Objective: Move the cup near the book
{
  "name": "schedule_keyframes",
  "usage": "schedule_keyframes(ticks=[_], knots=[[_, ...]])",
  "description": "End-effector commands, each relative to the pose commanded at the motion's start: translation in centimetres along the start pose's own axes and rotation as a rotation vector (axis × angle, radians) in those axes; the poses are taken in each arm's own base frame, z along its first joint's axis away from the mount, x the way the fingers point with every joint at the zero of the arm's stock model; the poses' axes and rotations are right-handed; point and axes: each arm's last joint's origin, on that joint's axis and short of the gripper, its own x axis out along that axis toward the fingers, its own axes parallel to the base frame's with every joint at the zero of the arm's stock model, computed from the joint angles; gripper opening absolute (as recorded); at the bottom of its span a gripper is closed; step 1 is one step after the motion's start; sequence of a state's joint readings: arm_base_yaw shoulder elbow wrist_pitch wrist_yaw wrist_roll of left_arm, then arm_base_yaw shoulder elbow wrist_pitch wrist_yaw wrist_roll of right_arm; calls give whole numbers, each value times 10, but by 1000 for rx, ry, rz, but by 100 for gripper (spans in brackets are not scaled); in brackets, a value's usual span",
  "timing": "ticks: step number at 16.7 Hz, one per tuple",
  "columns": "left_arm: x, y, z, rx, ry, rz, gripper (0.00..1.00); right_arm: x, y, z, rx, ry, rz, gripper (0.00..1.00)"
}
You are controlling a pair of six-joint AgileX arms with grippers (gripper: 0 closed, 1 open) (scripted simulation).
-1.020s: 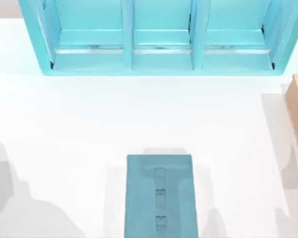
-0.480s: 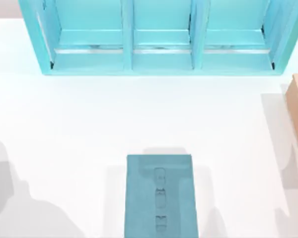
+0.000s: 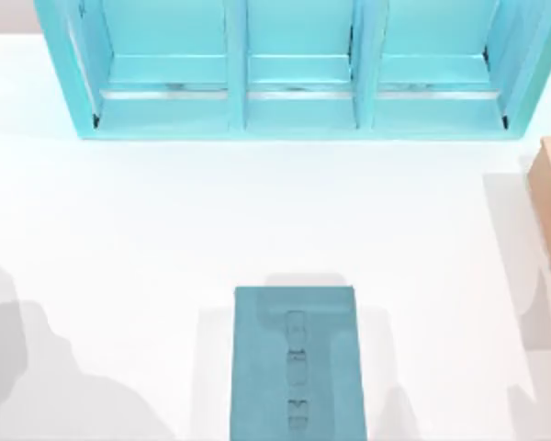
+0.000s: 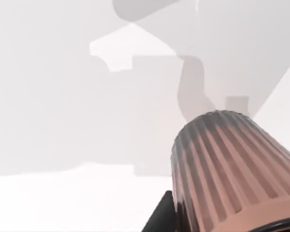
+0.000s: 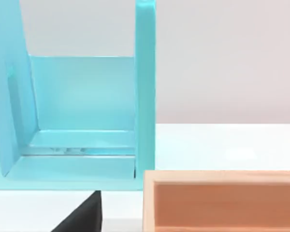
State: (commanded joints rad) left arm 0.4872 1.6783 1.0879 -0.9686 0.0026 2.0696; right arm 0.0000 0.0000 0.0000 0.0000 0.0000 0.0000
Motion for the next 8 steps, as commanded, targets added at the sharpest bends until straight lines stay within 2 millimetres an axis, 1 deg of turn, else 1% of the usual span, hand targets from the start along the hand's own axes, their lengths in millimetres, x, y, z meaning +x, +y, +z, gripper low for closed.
schedule_keyframes(ticks=[3,5,8], knots=[[-19,-1,2,12,-6,-11,0,0,0,0,0,0,0,100],[-22,-1,3,13,-6,-10,0,0,0,0,0,0,0,100],[-20,-1,2,11,-8,-14,0,0,0,0,0,0,0,100]])
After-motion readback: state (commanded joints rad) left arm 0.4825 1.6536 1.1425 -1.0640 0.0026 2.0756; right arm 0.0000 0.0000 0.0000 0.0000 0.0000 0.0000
